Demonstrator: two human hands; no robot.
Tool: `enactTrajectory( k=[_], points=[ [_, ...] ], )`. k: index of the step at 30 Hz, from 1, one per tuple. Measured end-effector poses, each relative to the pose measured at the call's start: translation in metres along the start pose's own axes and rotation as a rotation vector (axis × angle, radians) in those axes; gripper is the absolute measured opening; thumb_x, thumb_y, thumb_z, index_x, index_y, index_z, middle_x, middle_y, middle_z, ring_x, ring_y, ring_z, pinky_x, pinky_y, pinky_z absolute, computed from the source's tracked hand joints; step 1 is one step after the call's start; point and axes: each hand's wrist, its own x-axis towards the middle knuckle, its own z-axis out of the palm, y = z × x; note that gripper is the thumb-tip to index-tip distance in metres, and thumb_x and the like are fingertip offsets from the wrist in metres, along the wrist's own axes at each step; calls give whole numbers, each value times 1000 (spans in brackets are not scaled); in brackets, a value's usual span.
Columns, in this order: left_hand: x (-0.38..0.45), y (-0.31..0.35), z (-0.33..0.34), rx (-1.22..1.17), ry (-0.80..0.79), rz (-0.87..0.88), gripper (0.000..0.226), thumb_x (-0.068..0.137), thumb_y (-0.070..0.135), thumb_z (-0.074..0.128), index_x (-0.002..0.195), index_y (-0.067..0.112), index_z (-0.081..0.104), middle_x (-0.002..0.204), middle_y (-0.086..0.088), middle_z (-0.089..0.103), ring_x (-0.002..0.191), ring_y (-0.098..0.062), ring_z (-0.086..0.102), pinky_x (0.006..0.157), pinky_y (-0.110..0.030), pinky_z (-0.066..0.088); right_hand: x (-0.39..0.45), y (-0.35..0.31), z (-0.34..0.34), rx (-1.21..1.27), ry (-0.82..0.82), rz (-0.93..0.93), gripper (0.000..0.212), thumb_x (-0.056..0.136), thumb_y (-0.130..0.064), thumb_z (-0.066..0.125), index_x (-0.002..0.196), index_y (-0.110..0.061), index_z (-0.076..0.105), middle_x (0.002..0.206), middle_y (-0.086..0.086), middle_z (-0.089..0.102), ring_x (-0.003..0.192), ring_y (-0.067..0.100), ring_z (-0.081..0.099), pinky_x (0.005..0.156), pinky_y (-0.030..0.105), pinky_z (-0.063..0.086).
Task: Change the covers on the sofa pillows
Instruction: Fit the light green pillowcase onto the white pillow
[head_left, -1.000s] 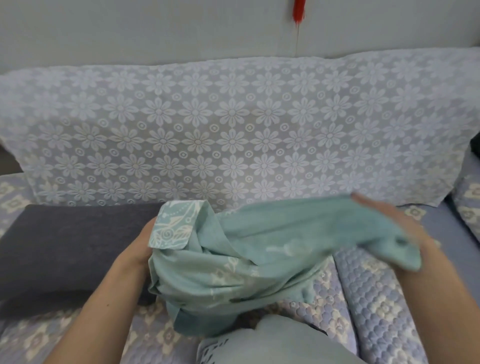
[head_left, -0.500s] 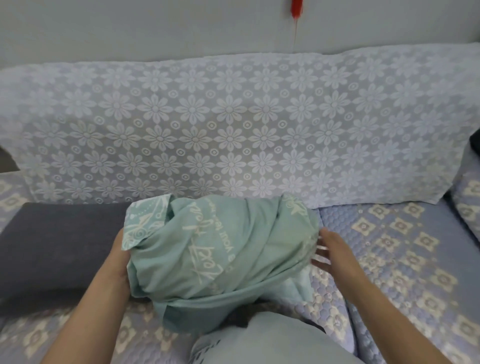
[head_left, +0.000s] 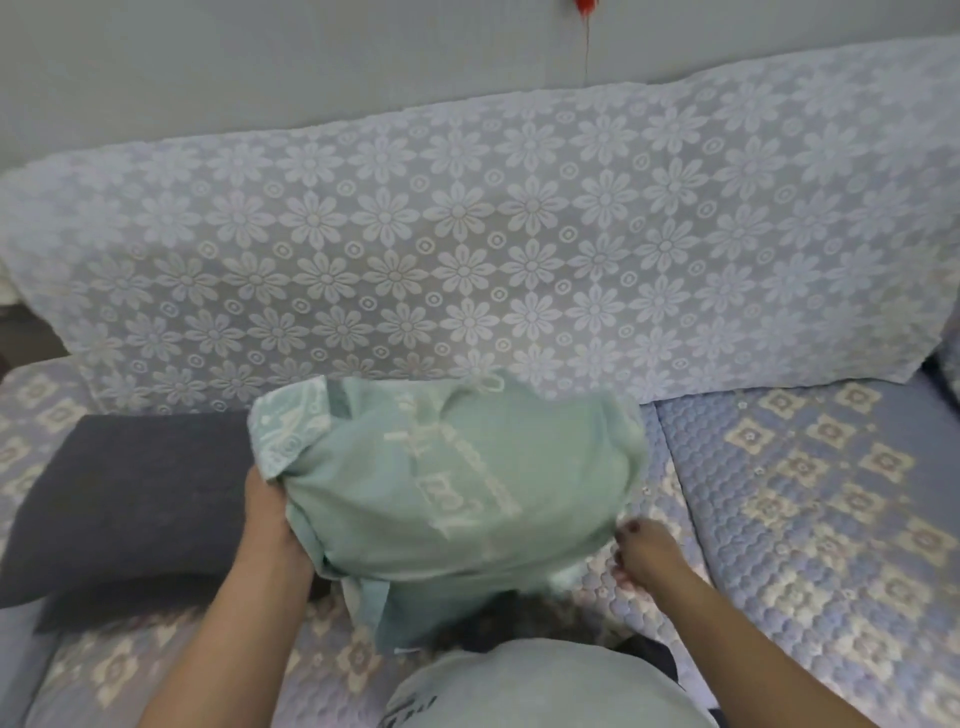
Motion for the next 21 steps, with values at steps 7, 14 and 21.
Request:
enactTrajectory(
  k=[7, 14, 21],
  points=[
    [4, 83, 33, -6, -41, 230, 21, 96, 35, 49, 93, 20, 65, 92, -5, 65, 104, -32, 65, 83, -35, 53, -71, -104, -37, 495, -402, -252, 63, 100, -27, 60, 153, -34, 26, 147, 10, 44, 98, 34, 73, 81, 47, 61],
    [-70, 110, 124, 420, -790, 841, 33, 94, -9, 53, 94, 17, 72, 91, -1, 75, 86, -2, 70, 87, -22, 56, -110, -152, -113, 674, -638, -453, 68, 92, -44, 64, 152, -31, 35, 147, 12, 47, 113, 42, 66, 90, 61, 54],
    [-37, -186, 189, 1544, -1136, 655, 37, 93, 46, 53, 105, 17, 72, 98, -14, 68, 92, -38, 67, 81, -42, 51, -35, -53, -237, 529, -466, -236, 46, 96, -44, 51, 133, -19, 59, 133, 13, 64, 118, 35, 61, 103, 51, 44]
  ],
)
